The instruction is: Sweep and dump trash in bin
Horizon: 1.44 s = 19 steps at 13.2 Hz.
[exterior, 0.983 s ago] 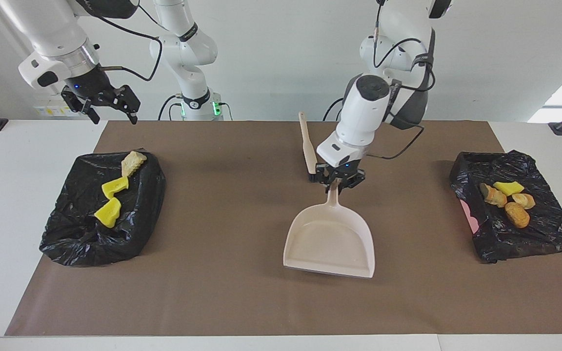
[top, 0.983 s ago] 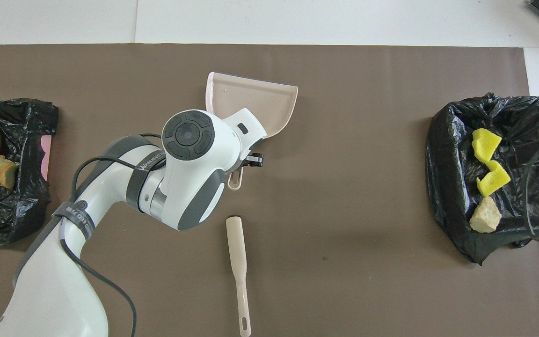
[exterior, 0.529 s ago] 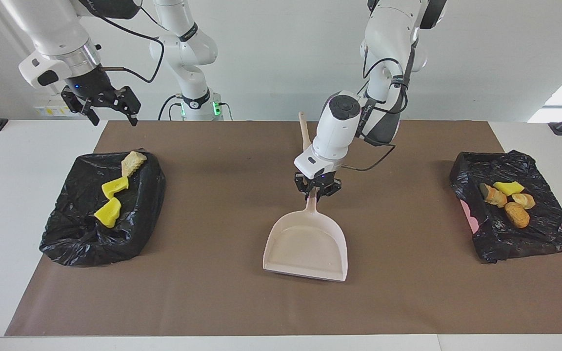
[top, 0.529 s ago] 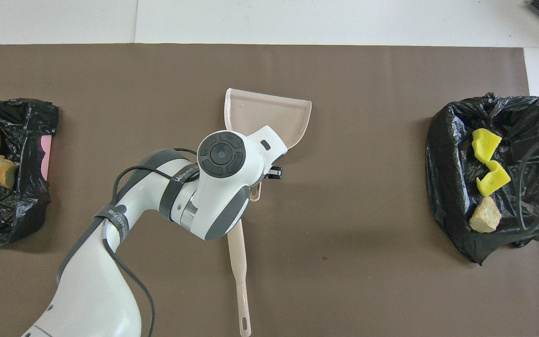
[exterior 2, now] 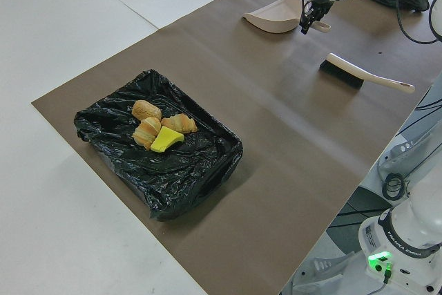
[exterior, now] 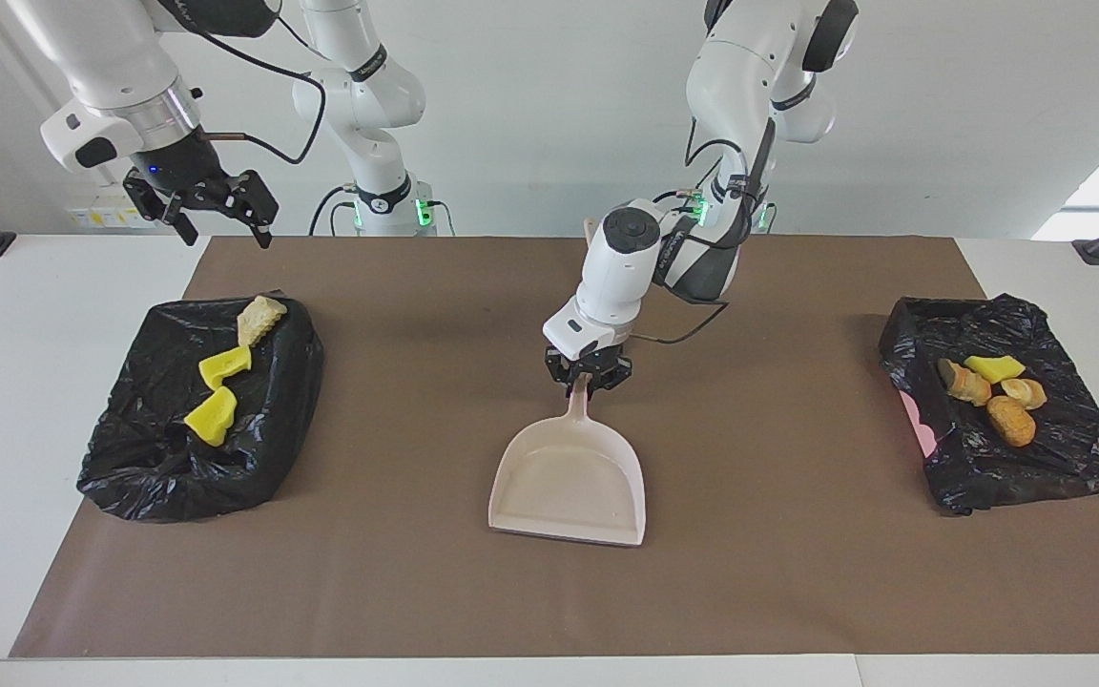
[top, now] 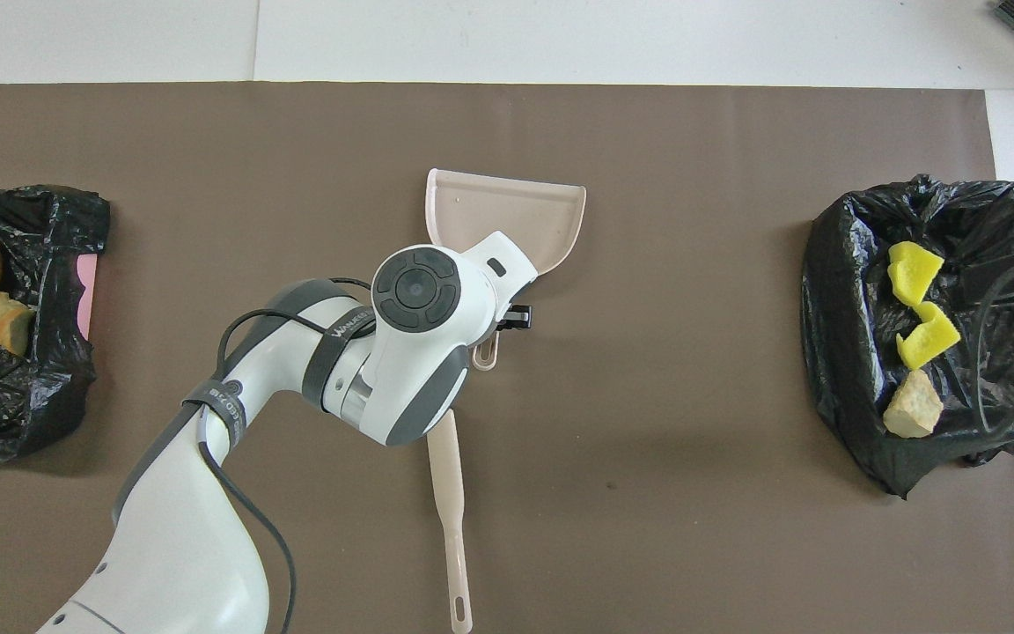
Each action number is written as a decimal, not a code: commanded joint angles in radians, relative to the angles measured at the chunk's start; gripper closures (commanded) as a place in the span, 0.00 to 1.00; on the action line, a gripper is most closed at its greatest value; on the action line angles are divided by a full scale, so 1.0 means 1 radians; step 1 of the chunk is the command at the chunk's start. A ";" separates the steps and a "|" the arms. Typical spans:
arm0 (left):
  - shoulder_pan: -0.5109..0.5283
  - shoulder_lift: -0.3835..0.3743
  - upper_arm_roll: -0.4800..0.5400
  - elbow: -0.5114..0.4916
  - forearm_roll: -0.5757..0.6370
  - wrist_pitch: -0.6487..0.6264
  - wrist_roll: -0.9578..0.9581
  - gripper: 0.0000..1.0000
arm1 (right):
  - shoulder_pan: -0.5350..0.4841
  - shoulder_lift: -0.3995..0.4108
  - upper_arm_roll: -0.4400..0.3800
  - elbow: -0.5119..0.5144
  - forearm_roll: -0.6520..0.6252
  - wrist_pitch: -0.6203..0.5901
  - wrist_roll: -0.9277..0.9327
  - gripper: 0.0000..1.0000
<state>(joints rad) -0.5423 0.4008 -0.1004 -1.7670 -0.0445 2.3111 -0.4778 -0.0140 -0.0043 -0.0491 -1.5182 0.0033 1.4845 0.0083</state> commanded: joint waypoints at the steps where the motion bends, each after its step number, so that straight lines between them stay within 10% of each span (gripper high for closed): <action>1: 0.069 -0.100 0.010 -0.008 -0.014 -0.128 0.007 0.00 | 0.000 -0.010 0.005 -0.011 -0.002 0.014 0.016 0.00; 12: 0.507 -0.335 0.013 -0.006 0.003 -0.515 0.364 0.00 | 0.000 -0.010 0.005 -0.011 -0.002 0.014 0.016 0.00; 19: 0.538 -0.399 0.041 0.184 0.104 -0.739 0.430 0.00 | 0.000 -0.010 0.005 -0.011 -0.002 0.014 0.018 0.00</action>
<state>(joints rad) -0.0038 0.0235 -0.0695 -1.6292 0.0442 1.6390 -0.0632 -0.0140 -0.0043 -0.0491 -1.5182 0.0033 1.4845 0.0083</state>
